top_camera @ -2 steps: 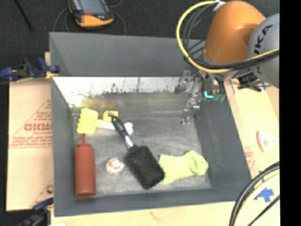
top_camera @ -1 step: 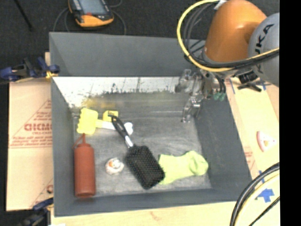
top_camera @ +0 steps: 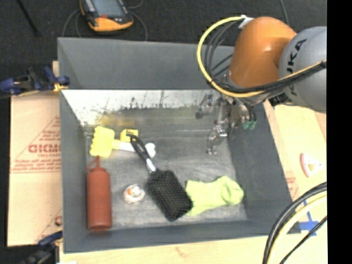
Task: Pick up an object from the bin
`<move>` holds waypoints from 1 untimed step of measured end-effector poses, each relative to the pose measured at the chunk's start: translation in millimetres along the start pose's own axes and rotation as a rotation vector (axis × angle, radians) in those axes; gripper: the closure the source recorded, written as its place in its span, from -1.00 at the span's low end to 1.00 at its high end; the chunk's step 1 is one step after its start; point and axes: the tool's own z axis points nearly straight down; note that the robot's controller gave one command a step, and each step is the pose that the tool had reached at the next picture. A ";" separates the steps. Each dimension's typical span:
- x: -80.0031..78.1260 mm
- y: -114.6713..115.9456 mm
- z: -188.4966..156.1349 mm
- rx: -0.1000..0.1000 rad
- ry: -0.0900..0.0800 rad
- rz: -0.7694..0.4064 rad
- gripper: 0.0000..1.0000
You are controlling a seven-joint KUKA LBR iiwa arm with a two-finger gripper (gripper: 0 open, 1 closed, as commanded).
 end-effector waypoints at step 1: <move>37.2 52.9 68.0 -0.003 0.002 0.023 -1.00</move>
Offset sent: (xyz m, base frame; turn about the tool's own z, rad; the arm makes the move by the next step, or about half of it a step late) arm 0.0200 0.0746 -0.1014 -0.3155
